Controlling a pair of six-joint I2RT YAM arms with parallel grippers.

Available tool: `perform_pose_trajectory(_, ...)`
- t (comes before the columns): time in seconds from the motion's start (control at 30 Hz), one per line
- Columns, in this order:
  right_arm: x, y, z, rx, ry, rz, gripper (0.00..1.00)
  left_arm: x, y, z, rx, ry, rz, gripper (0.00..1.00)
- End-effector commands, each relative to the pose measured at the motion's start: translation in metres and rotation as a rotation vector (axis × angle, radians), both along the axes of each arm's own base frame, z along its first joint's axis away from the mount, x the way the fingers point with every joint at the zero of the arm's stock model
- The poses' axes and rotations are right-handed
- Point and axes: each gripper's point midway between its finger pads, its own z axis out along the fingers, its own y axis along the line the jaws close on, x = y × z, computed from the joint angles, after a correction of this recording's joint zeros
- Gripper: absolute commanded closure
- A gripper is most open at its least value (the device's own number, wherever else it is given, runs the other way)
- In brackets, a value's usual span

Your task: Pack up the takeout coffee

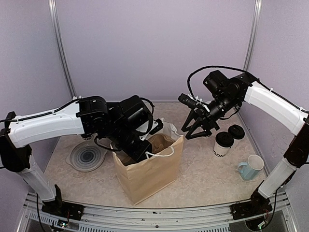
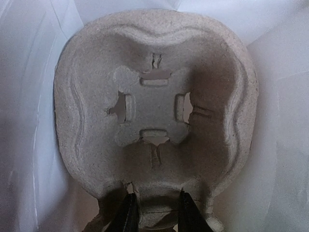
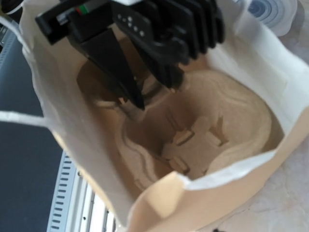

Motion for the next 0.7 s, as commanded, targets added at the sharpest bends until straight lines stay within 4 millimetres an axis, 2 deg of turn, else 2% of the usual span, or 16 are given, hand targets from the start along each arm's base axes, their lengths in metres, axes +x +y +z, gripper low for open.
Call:
perform_pose_trajectory(0.0, -0.006, 0.001, 0.001, 0.008, -0.006, 0.019, 0.50, -0.002, 0.012, 0.008, 0.067, 0.023, 0.052, 0.78)
perform_pose_trajectory(0.2, -0.003, 0.001, -0.001, -0.001, -0.010, 0.017, 0.50, -0.010, 0.014, 0.017, 0.106, 0.083, 0.049, 0.78)
perform_pose_trajectory(0.47, -0.004, -0.002, -0.002, -0.011, -0.034, 0.006, 0.50, -0.036, 0.023, -0.024, 0.241, 0.228, 0.019, 0.78)
perform_pose_trajectory(0.67, -0.003, -0.002, -0.001, -0.011, -0.039, 0.004, 0.50, -0.036, 0.022, -0.036, 0.255, 0.227, 0.027, 0.76)
